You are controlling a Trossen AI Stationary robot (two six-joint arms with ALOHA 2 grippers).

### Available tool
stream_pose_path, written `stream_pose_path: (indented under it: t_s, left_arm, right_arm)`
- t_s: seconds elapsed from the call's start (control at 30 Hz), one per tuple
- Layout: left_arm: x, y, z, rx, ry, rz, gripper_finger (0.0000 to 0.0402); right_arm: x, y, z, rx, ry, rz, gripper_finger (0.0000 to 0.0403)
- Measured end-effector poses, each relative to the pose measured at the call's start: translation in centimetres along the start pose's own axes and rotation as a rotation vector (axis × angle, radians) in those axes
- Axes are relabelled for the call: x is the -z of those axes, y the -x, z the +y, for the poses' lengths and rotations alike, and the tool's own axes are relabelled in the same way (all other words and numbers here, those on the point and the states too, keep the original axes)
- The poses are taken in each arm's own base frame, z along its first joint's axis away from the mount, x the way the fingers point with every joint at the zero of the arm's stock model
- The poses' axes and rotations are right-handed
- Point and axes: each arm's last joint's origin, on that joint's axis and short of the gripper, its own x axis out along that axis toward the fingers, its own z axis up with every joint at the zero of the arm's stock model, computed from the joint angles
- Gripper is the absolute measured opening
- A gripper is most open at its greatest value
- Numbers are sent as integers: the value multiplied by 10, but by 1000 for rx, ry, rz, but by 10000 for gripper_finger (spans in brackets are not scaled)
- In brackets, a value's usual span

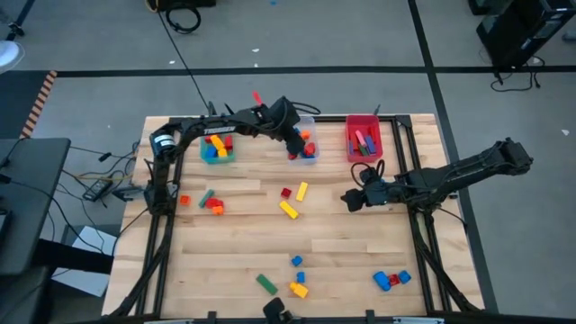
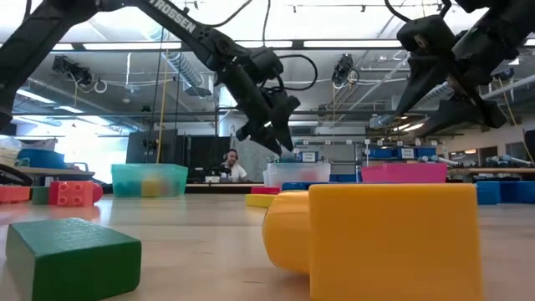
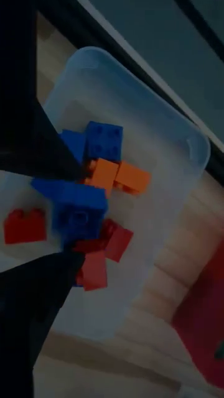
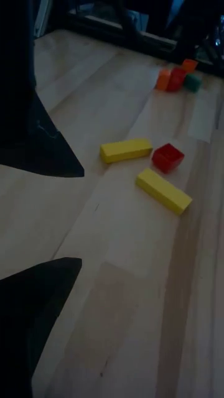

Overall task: Sort blocks by size
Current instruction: Put the blue 4 stud game piece into the transparent bin, then put the green block into the red bin

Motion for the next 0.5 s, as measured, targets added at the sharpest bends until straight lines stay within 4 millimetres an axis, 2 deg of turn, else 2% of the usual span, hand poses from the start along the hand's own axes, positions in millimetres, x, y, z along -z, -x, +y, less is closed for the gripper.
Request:
stream_pose_path:
  t_s: [0.3,0.5]
  left_arm:
    - [-7,3,-1,-13,-51,-32,249]
    - [-23,22,-4,-24,-2,30,248]
  right_arm:
    - [0,0,0,-3,-2,-1,236]
    - [1,0,1,-11,7,0,236]
